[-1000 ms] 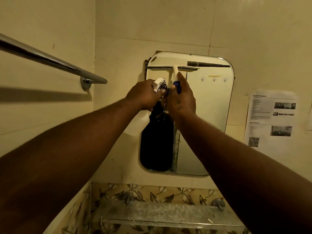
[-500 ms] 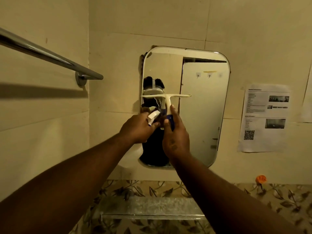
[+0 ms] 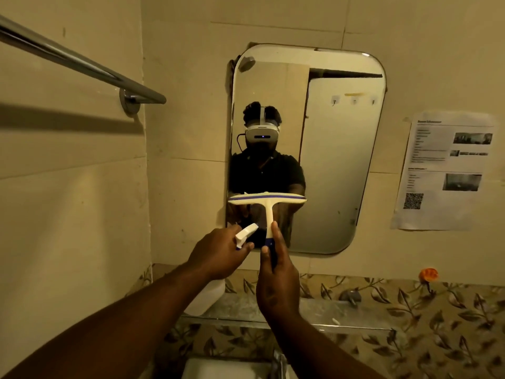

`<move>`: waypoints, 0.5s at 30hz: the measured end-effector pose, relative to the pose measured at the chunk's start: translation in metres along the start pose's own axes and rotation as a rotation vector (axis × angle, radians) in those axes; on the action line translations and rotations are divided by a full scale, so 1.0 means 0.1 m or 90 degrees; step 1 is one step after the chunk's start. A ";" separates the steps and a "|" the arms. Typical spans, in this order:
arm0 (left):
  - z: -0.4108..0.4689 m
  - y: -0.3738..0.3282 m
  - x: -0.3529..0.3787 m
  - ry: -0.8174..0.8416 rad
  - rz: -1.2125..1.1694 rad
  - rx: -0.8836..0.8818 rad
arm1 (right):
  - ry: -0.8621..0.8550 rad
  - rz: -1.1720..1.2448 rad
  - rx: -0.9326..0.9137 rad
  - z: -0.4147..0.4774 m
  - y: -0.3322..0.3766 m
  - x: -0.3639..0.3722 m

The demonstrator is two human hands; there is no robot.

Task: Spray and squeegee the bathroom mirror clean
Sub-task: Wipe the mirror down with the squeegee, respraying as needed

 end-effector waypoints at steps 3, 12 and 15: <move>-0.10 0.05 0.09 0.005 0.000 -0.006 | 0.010 -0.019 0.015 -0.12 -0.17 -0.01; -0.27 0.08 0.23 0.029 -0.045 -0.055 | 0.046 -0.054 0.079 -0.36 -0.55 0.00; -0.30 0.02 0.24 0.032 -0.065 -0.048 | 0.075 -0.050 0.107 -0.48 -0.71 0.01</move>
Point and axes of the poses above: each hand's wrist, its own z-axis towards the middle knuckle, its own x-axis out of the palm, y = z × x, the point moved 9 cm from there along z, towards the middle knuckle, and after that the axes turned 5 degrees about -y, right-handed, at the moved point
